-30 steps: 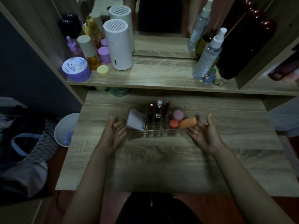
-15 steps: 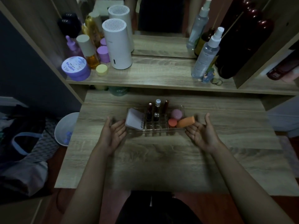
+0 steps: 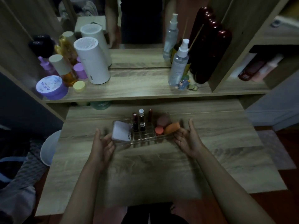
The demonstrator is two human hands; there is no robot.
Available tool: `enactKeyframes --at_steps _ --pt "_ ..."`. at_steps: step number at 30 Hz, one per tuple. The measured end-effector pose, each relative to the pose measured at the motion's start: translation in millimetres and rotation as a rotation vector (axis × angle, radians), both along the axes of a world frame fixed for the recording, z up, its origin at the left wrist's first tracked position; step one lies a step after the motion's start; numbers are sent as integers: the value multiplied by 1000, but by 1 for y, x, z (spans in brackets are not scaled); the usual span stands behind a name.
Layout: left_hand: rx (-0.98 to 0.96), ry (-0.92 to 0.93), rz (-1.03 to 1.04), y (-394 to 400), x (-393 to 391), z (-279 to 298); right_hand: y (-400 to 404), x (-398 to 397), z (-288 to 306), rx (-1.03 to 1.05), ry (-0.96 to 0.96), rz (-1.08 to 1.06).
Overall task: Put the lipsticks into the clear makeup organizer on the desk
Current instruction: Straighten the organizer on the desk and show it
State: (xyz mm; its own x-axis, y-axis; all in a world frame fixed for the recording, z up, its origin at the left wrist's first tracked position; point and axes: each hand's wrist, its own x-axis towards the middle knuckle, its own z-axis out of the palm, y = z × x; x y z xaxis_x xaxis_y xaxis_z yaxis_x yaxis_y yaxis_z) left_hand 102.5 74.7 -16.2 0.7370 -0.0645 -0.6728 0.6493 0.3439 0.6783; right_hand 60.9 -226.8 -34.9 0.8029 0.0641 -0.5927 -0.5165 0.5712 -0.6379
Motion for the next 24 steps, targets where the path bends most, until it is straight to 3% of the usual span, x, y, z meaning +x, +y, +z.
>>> enactKeyframes --at_steps 18,24 --pt "-70 -10 -168 -129 -12 4 -124 -48 5 34 -133 -211" --pt "-89 3 -239 -172 -15 6 -164 -65 7 -10 -64 -284"
